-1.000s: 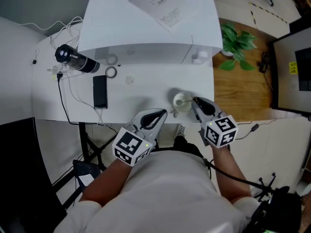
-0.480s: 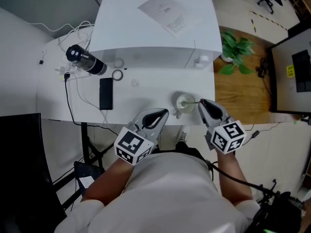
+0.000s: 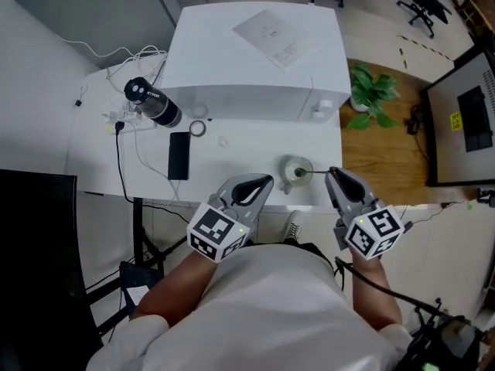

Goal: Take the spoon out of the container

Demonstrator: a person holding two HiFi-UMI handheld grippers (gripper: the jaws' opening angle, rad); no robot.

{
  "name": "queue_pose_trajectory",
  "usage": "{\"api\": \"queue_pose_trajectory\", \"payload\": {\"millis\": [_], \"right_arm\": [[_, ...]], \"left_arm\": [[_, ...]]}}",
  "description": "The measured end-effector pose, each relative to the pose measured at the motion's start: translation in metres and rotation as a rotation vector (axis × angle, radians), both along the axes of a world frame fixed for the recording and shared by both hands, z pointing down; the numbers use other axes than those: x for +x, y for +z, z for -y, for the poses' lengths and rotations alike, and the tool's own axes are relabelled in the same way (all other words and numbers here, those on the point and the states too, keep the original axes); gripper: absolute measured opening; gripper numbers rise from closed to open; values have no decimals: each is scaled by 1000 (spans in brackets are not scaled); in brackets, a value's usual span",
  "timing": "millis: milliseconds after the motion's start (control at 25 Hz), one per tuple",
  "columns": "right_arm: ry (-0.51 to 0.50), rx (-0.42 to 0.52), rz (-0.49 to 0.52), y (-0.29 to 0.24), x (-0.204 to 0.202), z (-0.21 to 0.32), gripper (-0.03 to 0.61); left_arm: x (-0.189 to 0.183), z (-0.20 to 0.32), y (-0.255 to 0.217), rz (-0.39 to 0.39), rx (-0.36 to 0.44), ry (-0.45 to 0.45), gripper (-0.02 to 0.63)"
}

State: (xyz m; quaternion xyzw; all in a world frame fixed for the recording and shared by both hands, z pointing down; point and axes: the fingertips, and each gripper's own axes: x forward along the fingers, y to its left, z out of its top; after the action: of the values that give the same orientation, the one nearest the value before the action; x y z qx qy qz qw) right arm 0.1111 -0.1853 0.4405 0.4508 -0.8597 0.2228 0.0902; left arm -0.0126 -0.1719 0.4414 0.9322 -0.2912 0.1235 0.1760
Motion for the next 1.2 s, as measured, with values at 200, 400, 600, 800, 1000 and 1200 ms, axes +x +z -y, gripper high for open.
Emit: {"api": "queue_pose_trajectory", "payload": {"millis": [200, 400, 600, 800, 1000, 1200], "right_arm": [[-13, 12, -1, -6, -9, -7, 57], [6, 25, -10, -12, -17, -14, 57], [64, 46, -15, -20, -27, -24, 57], [136, 54, -12, -19, -42, -47, 57], [147, 50, -14, -18, -52, -70, 57], [106, 80, -16, -29, -48, -90, 57]], "left_arm": [[-5, -8, -1, 3, 2, 2, 5], [-10, -13, -4, -6, 12, 26, 5], [-21, -21, -9, -16, 23, 81, 5], [-30, -41, -2, -19, 17, 163, 5], [-38, -59, 1, -22, 11, 173, 5], [-38, -77, -4, -29, 28, 117, 5]]}}
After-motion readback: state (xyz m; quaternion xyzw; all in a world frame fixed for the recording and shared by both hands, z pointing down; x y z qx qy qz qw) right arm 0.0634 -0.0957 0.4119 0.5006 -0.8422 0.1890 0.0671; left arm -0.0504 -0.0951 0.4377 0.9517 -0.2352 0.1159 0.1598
